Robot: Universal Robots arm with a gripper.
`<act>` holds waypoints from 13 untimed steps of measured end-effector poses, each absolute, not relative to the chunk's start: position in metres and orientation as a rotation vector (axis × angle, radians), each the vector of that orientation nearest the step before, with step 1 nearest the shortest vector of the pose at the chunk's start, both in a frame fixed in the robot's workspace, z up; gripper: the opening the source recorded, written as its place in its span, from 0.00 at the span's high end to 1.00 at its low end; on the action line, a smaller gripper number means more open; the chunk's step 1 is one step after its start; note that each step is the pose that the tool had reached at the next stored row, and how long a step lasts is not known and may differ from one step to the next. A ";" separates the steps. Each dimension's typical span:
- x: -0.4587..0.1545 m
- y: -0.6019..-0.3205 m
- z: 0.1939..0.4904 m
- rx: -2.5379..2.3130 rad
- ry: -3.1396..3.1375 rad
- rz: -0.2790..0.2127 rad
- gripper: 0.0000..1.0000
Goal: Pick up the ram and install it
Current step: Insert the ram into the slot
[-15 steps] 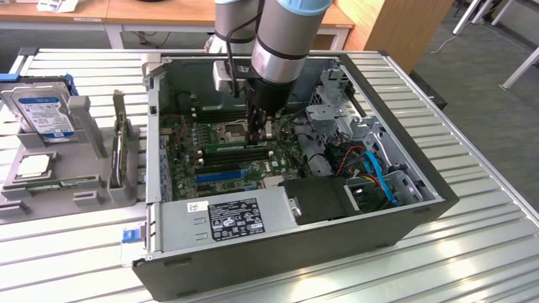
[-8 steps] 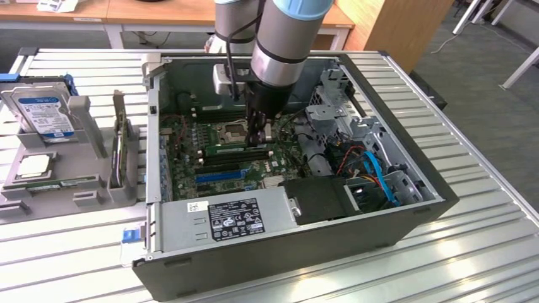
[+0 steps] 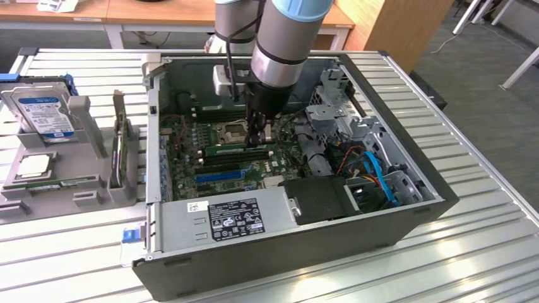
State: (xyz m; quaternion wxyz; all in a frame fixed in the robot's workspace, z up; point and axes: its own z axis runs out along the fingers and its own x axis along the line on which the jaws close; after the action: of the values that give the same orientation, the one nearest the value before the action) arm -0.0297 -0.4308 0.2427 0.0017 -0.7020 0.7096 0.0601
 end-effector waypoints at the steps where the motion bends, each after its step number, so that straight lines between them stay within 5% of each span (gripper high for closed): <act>1: -0.030 -0.431 0.243 -2.203 2.227 0.189 0.88; 13: -0.032 -0.431 0.238 -2.203 2.227 0.188 0.88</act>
State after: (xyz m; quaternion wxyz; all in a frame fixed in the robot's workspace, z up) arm -0.0317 -0.4308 0.2379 0.0019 -0.7020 0.7096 0.0601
